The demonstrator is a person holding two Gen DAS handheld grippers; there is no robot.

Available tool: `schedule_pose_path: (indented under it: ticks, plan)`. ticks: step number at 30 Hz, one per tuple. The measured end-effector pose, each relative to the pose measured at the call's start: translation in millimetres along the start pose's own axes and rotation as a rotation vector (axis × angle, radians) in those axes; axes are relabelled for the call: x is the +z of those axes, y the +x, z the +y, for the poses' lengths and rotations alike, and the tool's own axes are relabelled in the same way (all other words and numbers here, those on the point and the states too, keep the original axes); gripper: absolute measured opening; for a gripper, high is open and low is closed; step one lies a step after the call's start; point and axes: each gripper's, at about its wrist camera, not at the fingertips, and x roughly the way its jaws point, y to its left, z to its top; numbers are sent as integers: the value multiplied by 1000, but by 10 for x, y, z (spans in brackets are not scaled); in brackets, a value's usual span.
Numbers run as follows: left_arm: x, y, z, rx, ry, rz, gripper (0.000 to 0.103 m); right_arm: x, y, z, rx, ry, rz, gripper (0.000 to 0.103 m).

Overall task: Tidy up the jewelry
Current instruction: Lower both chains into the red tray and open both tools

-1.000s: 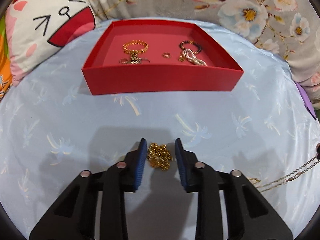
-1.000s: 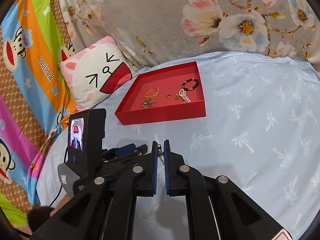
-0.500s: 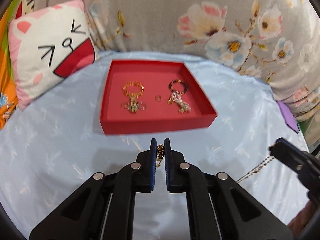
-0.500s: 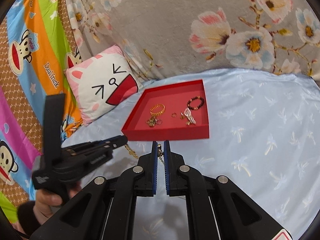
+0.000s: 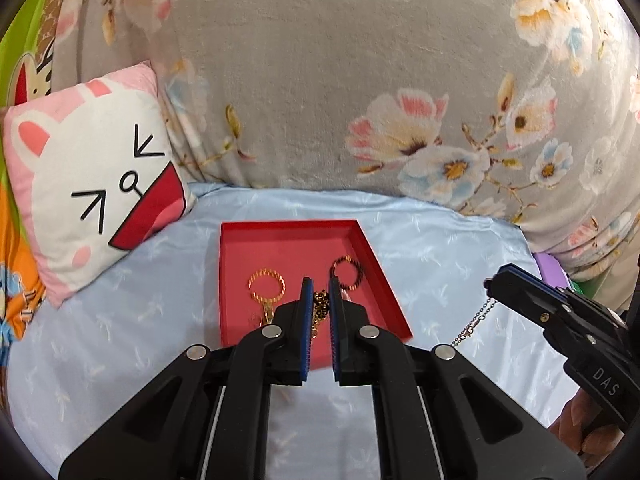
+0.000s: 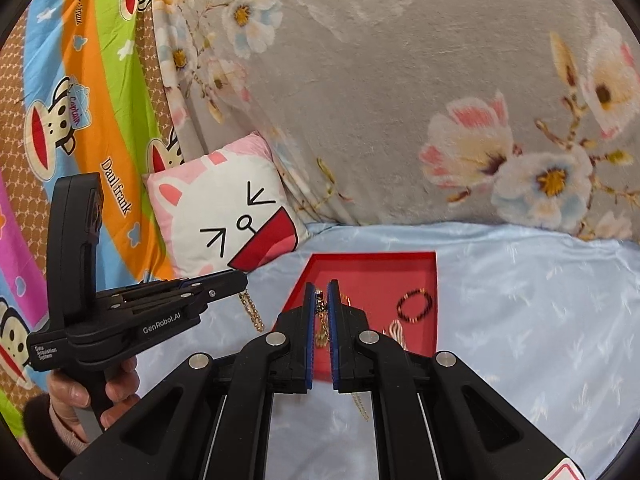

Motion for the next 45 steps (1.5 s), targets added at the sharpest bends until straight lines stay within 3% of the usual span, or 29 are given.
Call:
schedule_pose_path:
  ticks: [6, 12, 18, 25, 33, 35, 37, 45]
  plan:
    - [325, 518, 179, -13, -28, 35, 7, 327, 577, -166, 11, 28, 17, 6]
    - [490, 1119, 332, 26, -28, 75, 7, 487, 1230, -331, -5, 26, 61, 6]
    - [553, 1696, 469, 71, -23, 118, 7, 447, 1827, -483, -37, 11, 126, 6]
    - [571, 2107, 612, 102, -43, 140, 7, 296, 2283, -640, -60, 13, 192, 6]
    - [523, 2291, 726, 139, -65, 132, 7, 180, 2450, -737, -77, 28, 215, 9]
    - [519, 2306, 752, 161, -68, 128, 24, 170, 2456, -751, -80, 28, 211, 14]
    - [515, 2298, 762, 174, -66, 119, 31, 166, 2438, -766, -81, 32, 203, 17]
    - [461, 2262, 752, 186, -56, 124, 31, 164, 2342, -768, -88, 25, 188, 19]
